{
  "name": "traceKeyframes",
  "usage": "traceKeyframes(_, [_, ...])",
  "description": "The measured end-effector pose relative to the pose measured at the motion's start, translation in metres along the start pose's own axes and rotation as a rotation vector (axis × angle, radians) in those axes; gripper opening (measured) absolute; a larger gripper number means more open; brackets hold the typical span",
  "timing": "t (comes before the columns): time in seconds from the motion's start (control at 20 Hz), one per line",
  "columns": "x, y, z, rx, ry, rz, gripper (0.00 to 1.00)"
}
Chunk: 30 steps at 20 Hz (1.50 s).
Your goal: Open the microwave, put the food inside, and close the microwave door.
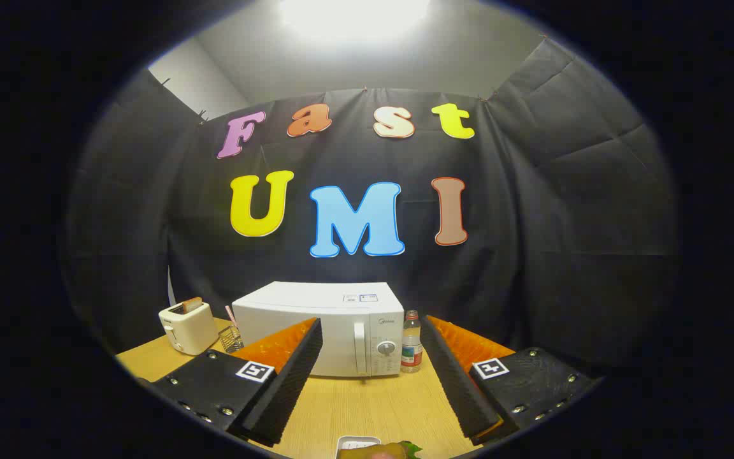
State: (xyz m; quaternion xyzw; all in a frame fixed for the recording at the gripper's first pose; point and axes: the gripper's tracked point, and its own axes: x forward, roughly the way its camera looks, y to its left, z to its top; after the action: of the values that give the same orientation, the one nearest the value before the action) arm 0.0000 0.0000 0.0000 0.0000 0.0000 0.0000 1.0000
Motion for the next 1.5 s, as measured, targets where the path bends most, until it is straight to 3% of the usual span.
traceKeyframes(0.95, [0.011,0.007,0.002,0.011,-0.003,0.001,0.98])
traceKeyframes(1.5, [0.088,0.017,-0.020,0.022,0.055,0.047,0.98])
